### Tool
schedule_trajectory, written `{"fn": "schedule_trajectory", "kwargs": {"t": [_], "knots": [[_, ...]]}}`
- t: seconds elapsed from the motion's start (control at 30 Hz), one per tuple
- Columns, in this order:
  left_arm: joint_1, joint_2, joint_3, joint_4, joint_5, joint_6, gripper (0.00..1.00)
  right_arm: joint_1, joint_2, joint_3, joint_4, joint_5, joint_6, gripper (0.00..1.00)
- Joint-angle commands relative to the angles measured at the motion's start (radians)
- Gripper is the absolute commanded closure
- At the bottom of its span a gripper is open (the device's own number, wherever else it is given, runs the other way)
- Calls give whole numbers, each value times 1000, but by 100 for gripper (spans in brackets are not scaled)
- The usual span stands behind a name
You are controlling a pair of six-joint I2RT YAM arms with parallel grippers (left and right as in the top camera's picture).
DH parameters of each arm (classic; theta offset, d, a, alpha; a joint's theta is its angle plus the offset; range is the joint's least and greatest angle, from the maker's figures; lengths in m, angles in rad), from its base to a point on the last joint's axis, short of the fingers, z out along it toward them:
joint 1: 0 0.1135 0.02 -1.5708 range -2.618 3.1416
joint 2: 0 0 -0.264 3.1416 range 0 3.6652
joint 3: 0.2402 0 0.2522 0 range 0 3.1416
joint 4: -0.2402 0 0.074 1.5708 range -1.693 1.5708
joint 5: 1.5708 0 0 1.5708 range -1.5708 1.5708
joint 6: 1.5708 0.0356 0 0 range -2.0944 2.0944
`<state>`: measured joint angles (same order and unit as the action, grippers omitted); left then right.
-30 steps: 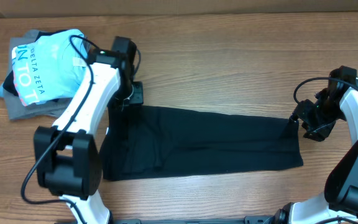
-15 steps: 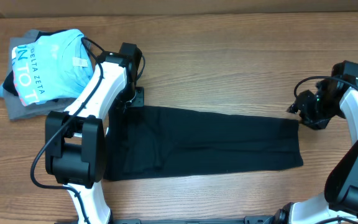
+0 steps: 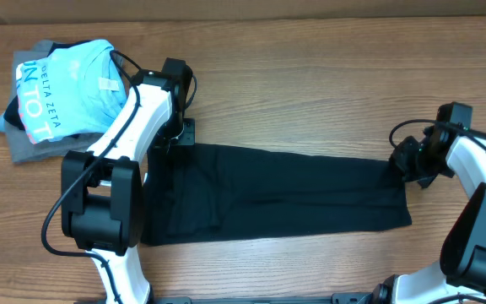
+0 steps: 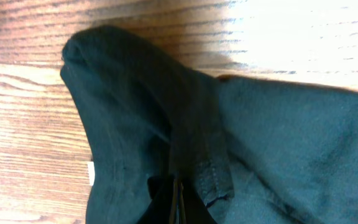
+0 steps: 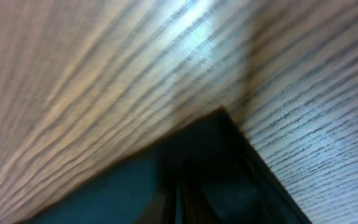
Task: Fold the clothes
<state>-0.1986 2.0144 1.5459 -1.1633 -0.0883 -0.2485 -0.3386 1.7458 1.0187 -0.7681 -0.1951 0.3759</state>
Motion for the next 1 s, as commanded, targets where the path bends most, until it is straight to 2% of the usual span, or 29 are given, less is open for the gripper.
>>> {"fn": "schedule_trajectory", "kwargs": {"t": [0.0, 0.13, 0.37, 0.43, 0.53, 0.6, 0.67, 0.87, 0.97], "knots": [[7, 9, -6, -14, -17, -36, 96, 5, 31, -49, 59, 21, 60, 93], [27, -1, -5, -68, -52, -93, 96, 5, 64, -91, 126, 76, 122, 94], [118, -5, -6, -171, -154, -152, 96, 5, 79, -116, 162, 90, 123, 94], [139, -5, -6, -147, -104, -140, 96, 5, 79, -116, 161, 90, 123, 94], [143, -10, -5, -68, 69, -28, 94, 5, 79, -116, 161, 90, 122, 93], [124, -21, -5, -31, 134, 21, 87, 5, 79, -116, 158, 90, 122, 93], [92, -37, -4, -6, 125, 47, 80, 5, 79, -116, 158, 90, 122, 93], [6, -54, 7, 40, 50, 70, 46, 5, 79, -116, 158, 90, 122, 93], [-10, -52, 6, 66, 3, 71, 41, 5, 79, -116, 158, 90, 122, 93]]}}
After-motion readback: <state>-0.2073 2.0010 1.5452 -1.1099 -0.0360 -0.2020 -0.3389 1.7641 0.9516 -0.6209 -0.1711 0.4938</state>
